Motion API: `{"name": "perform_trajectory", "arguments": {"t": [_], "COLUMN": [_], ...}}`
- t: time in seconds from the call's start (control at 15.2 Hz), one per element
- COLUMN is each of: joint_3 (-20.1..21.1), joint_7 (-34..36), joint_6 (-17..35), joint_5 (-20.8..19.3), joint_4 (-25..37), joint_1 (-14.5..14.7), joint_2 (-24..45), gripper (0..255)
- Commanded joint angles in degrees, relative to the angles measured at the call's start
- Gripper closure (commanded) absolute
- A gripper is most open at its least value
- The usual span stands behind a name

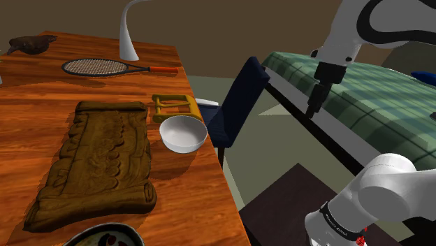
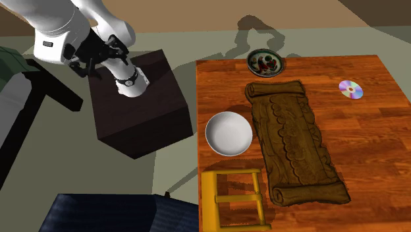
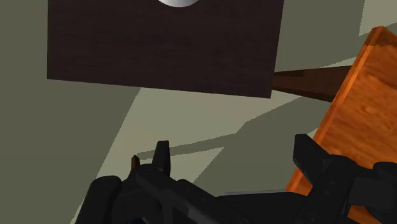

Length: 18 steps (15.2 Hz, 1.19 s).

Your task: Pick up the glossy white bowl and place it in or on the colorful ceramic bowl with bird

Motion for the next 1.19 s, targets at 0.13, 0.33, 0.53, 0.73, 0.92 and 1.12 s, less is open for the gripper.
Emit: {"name": "perform_trajectory", "arguments": {"t": [0.13,0.33,0.53,0.73,0.92,1.12], "joint_3": [1.0,2.3,3.6,4.8,5.9,6.9], "joint_7": [0.9,2.0,3.1,4.0,4.9,5.8], "joint_6": [3.4,8.4,13.1,17.4,21.3,24.6], "joint_5": [1.4,3.3,5.0,6.5,7.7,8.7], "joint_4": [0.0,0.6,1.9,3.9,6.6,10.0], "joint_1": [0.5,1.3,2.1,2.8,3.5,4.1], "joint_2": [3.2,8.3,13.9,19.7,25.6,31.8], "gripper": [0,0,0,0,0,0]}}
